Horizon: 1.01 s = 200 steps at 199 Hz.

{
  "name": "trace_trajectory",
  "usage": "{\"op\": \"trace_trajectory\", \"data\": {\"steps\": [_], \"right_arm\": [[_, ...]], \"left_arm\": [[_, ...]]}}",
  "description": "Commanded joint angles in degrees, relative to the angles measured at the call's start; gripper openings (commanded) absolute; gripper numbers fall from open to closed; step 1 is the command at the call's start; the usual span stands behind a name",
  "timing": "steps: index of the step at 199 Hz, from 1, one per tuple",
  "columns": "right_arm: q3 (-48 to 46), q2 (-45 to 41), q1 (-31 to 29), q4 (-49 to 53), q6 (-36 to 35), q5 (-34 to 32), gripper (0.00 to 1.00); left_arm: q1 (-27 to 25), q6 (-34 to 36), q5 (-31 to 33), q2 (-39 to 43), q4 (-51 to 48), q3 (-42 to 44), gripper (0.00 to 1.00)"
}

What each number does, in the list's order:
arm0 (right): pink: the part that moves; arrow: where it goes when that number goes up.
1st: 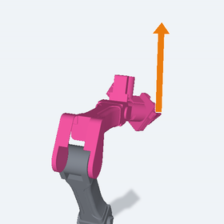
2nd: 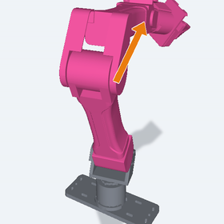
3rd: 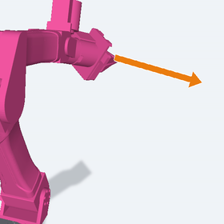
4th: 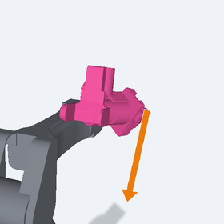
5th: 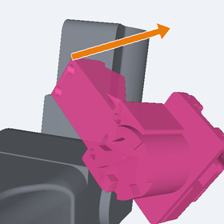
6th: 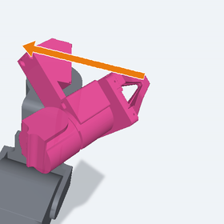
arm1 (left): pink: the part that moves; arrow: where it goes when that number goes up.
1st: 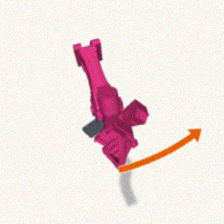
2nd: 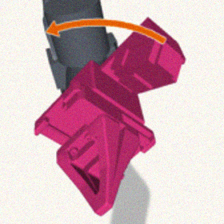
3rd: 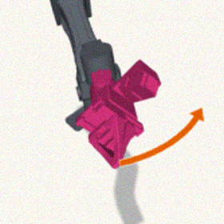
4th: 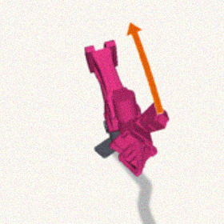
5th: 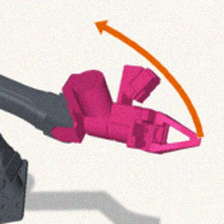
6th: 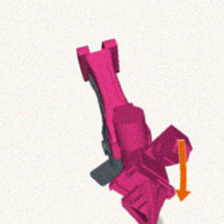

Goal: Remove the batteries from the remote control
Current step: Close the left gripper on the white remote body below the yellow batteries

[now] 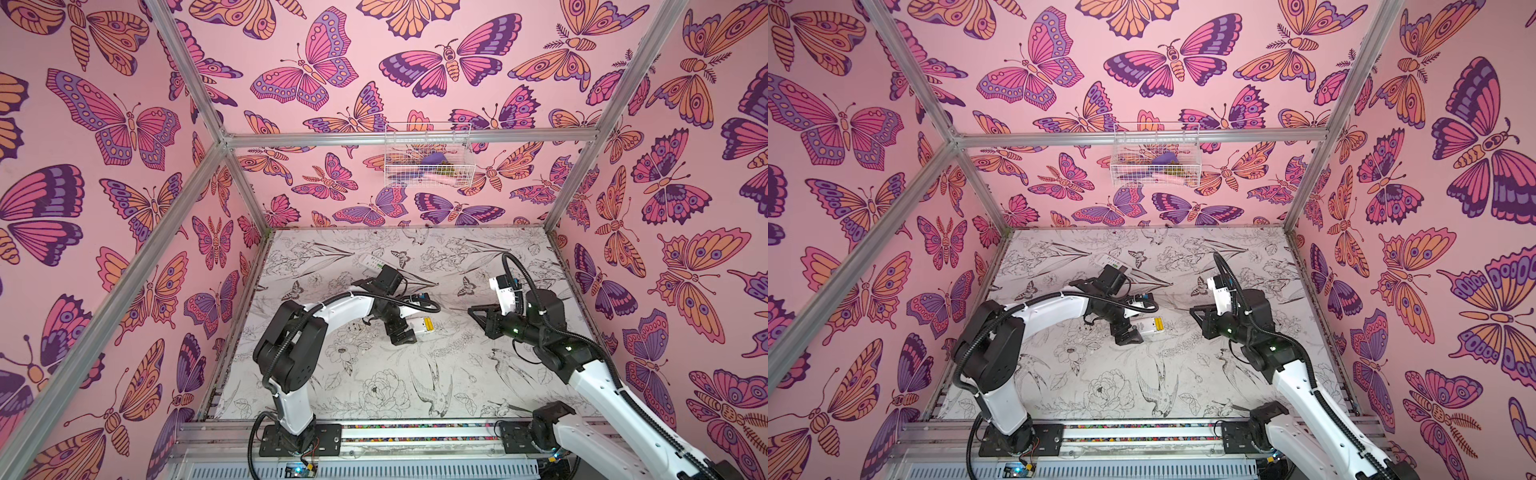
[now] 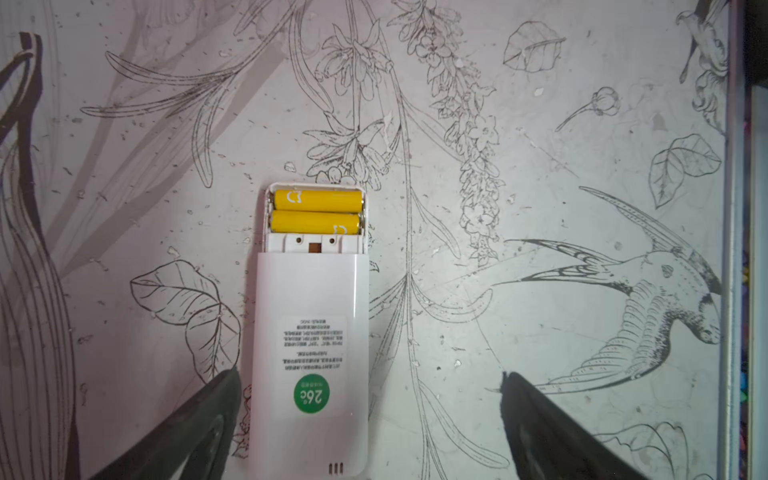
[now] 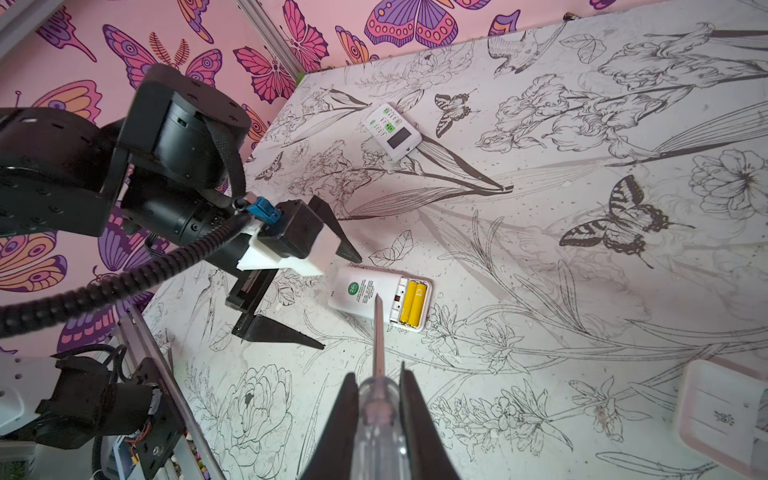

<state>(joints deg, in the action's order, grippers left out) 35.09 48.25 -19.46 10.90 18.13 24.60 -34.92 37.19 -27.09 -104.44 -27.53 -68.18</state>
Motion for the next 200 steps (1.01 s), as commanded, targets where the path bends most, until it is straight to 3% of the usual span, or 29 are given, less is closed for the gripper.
{"op": "trace_trajectory", "data": {"steps": [1,71,100,157,200], "right_arm": [[-0.46,-0.35,0.48,0.01,-1.16,-0.63,0.0],[-0.23,0.1,0.61,0.71,-1.63,-0.96,0.0],[-0.4,0.77,0.73,0.13,-1.66,-0.87,0.0],[0.26,1.74,1.27,0.46,-1.7,-0.21,0.0],[0.33,0.65,1.78,0.35,-1.61,-0.11,0.0]], "left_arm": [[-0.67,1.96,1.14,-1.84,-0.26,-1.25,0.98],[-0.98,2.15,9.04,-6.42,2.73,-3.75,0.98],[-1.0,2.18,8.97,-7.87,2.86,-4.54,0.97],[-2.27,2.98,8.69,-8.8,1.46,-4.74,0.82],[-2.55,2.45,9.59,-9.33,0.3,-5.52,0.61]]}}
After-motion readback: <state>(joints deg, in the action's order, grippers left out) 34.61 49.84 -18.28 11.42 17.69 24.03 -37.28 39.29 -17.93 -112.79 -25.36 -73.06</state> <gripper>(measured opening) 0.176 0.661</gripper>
